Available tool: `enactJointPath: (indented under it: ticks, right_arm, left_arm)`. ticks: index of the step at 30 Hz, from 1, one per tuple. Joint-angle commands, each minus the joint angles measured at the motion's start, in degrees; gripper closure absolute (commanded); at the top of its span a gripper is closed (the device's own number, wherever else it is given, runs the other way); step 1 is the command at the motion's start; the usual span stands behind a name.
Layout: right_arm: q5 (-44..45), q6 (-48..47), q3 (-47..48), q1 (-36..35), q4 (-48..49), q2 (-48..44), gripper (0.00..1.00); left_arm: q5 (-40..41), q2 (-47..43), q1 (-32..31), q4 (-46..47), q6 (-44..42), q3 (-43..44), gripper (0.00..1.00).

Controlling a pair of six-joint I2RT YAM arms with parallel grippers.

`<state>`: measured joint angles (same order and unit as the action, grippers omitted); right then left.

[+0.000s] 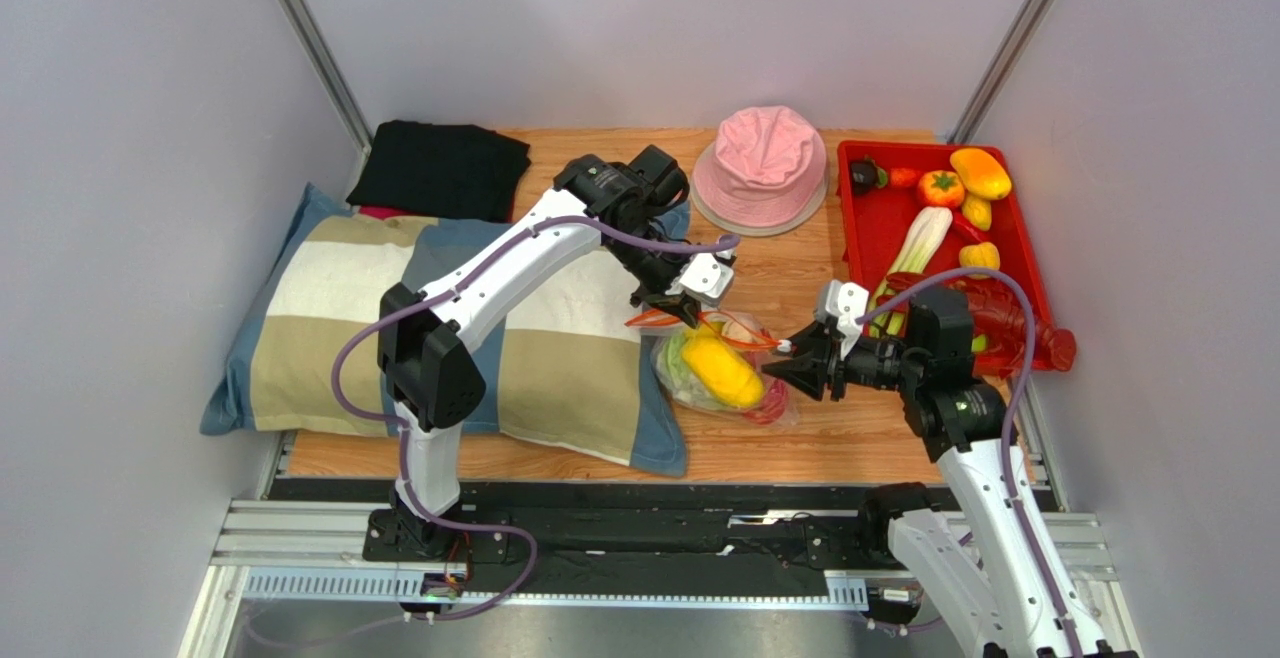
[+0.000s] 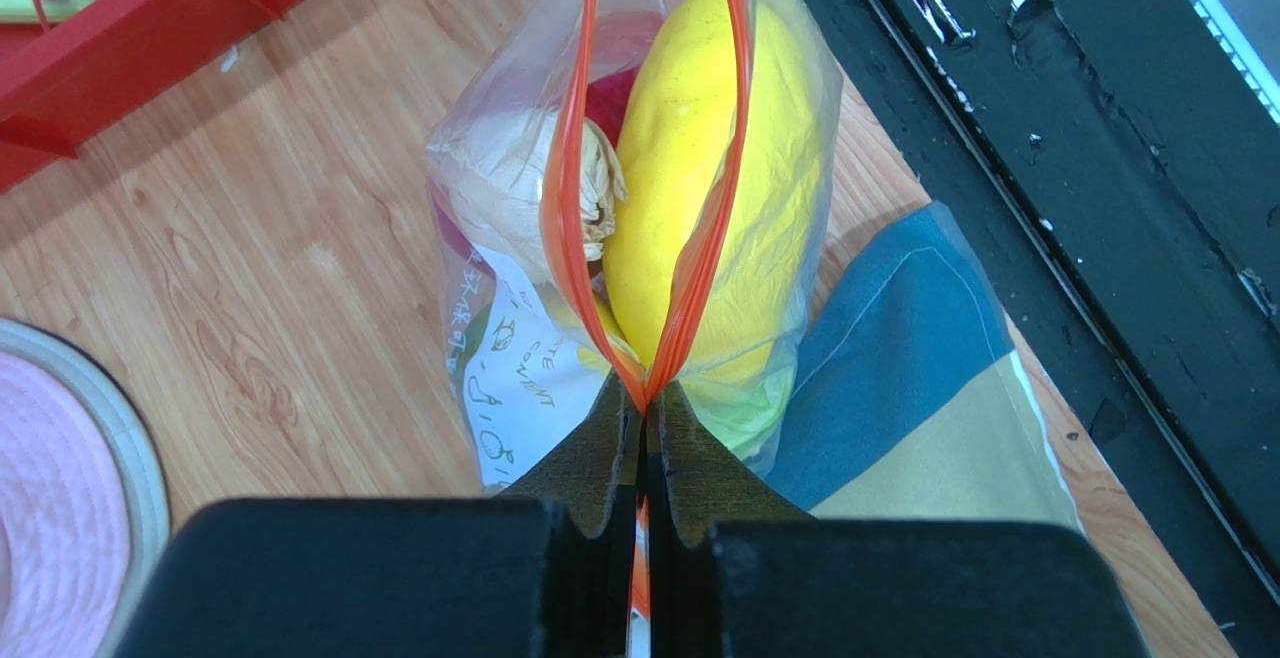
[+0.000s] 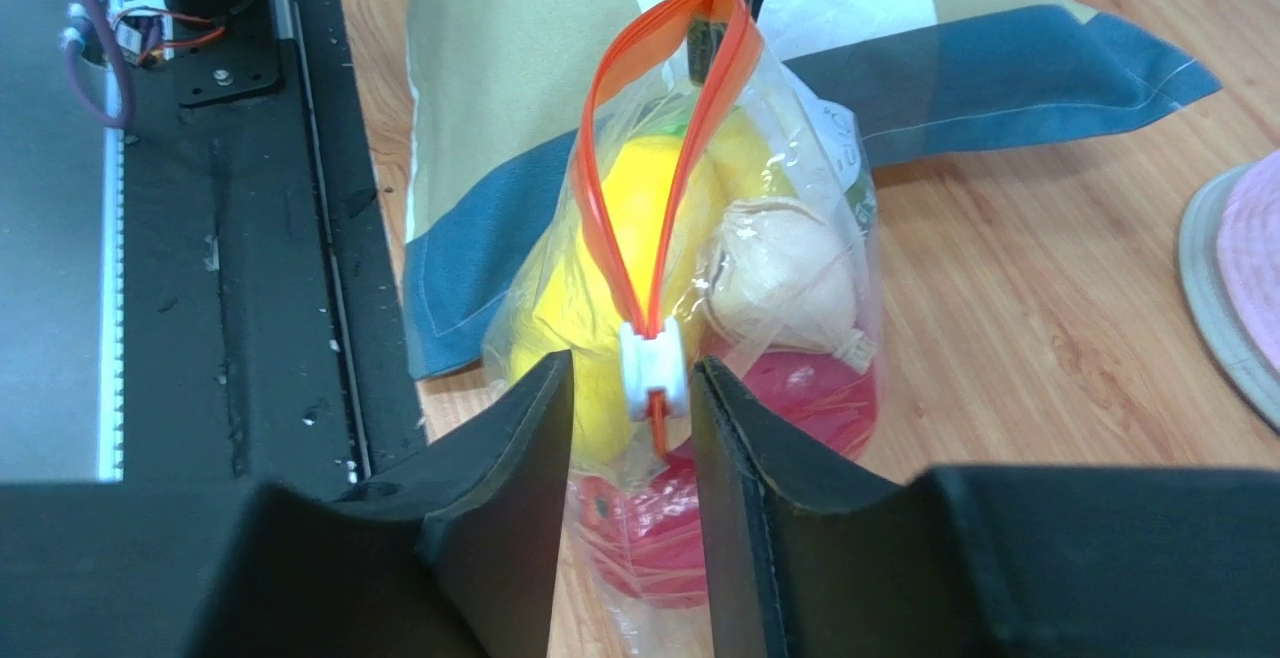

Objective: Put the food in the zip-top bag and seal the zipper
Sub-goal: Zip the zipper food storage bag at the center of the board.

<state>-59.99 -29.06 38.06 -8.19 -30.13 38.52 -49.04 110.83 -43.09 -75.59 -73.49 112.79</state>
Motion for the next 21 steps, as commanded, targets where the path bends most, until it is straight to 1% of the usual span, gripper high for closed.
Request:
enactJointPath:
  ticks: [1, 2, 3, 6, 7, 8, 9, 10, 11, 12, 13, 14, 17, 18, 21]
  right_arm:
    - [1.01, 2.08, 0.43, -0.16, 4.65, -0.2, 0.74]
    - [1.01, 1.12, 0.61, -0.16, 4.29, -0.55, 0.95]
    - [1.45, 0.85, 0.61, -0.25, 4.12, -0.73, 1.0]
    - [2.24, -1.43, 0.87, -0.25, 2.27, -1.43, 1.0]
    - [2.42, -2.05, 0.87, -0.25, 1.57, -1.52, 1.0]
    - [2.59, -2.58, 0.96, -0.25, 1.39, -1.69, 1.0]
    - [2.59, -2.76, 1.05, -0.17, 1.22, -1.78, 1.0]
    - [2.42, -2.76, 1.13, -0.16, 1.3, -1.78, 1.0]
    - [2.24, -2.67, 1.22, -0.25, 1.48, -1.78, 1.0]
    - [2.07, -2.23, 1.22, -0.17, 1.74, -1.61, 1.0]
    - [1.98, -1.97, 1.14, -0.16, 2.26, -1.61, 1.0]
    - [1.89, -1.88, 1.14, -0.16, 2.44, -1.35, 1.0]
    - [1.8, -1.53, 1.31, -0.16, 2.97, -1.0, 1.0]
    - [1.72, -1.44, 1.31, -0.25, 2.97, -1.08, 1.0]
    - [1.45, -1.18, 1.4, -0.25, 2.8, -1.17, 1.0]
  left_arm:
    - [-4.05, -0.7, 0.02, 1.59, 0.98, 1.99, 1.0]
    - [-3.96, -0.7, -0.06, 1.68, 0.98, 1.99, 0.99]
    - [-3.88, -0.7, 0.02, 1.68, 1.25, 1.91, 0.98]
    - [-4.22, -1.31, 0.46, 2.11, 3.0, 2.69, 0.89]
    - [-4.4, -1.57, 0.55, 2.29, 4.75, 3.13, 0.8]
    - [-4.75, -1.93, 0.46, 3.07, 5.98, 4.18, 0.76]
    - [-5.1, -3.15, 0.46, 4.3, 8.17, 4.45, 0.73]
    - [-5.63, -4.12, 0.55, 5.97, 10.89, 4.63, 0.67]
    - [-7.02, -4.91, 0.46, 10.16, 16.83, 4.72, 0.64]
    - [-8.08, -6.48, 0.46, 11.94, 19.15, 4.72, 0.61]
    - [-8.88, -7.28, 0.12, 13.87, 21.18, 4.72, 0.54]
    - [-9.49, -7.99, -0.24, 17.29, 24.77, 4.54, 0.53]
    - [-9.15, -9.49, -3.13, 20.82, 26.99, 4.37, 0.53]
    - [-9.15, -9.57, -4.62, 21.53, 28.39, 4.19, 0.53]
    - [-7.83, -8.79, -6.47, 23.12, 29.37, 3.66, 0.53]
